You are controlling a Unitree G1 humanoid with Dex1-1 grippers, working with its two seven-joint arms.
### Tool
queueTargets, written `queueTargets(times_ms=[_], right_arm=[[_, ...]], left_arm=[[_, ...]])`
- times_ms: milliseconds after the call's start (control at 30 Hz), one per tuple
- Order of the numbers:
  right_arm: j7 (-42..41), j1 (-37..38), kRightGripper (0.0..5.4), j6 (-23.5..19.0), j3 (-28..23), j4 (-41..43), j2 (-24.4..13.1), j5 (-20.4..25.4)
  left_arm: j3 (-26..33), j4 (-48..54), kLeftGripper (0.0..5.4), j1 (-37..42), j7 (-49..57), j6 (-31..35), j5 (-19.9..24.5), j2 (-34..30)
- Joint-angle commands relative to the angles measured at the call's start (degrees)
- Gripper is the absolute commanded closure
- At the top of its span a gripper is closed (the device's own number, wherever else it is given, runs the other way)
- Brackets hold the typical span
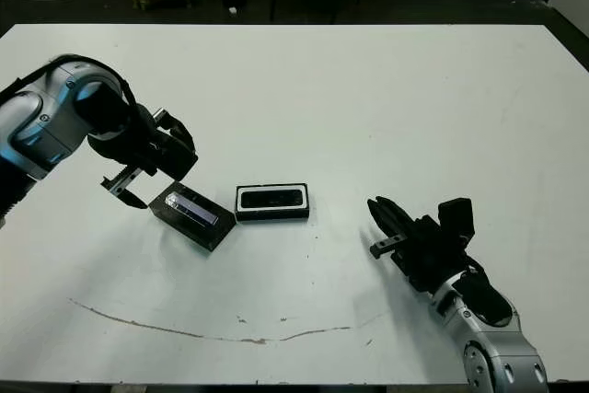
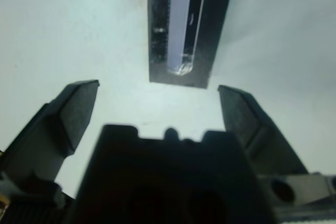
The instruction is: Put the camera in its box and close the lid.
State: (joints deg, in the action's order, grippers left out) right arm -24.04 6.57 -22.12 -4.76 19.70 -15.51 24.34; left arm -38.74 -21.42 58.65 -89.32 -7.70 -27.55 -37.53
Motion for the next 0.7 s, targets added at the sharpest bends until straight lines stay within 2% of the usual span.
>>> queueTargets(times_ms=[33,133,233,533,700], right_arm=[[0.6,1.1,5.4,-0.9,-0.1,-0.2,0.1,0.1],[1.0,1.4,5.4,-1.0,-0.1,0.1,-0.2,-0.3],[0.0,1.6,5.4,0.8,0.0,-0.7,0.1,-0.3],[1.9,2.7,5.4,-0.8,0.0,1.3,0.3,-0.4],[0.2,2.5,5.4,1.8,-0.1,-0.3,0.1,-0.4]], left_arm=[[-0.8,-3.1,0.02,-0.2,0.4,-3.1,-0.9,0.7],[-0.9,-4.4,0.02,-0.6,0.9,-5.1,-1.1,1.0],[-0.7,-5.8,0.02,-0.7,1.4,-7.4,-0.7,1.4],[-2.4,-8.5,0.02,-1.0,1.5,-7.0,-3.5,3.7],[-2.0,-10.0,0.02,-1.8,1.7,-7.0,-2.6,4.9]])
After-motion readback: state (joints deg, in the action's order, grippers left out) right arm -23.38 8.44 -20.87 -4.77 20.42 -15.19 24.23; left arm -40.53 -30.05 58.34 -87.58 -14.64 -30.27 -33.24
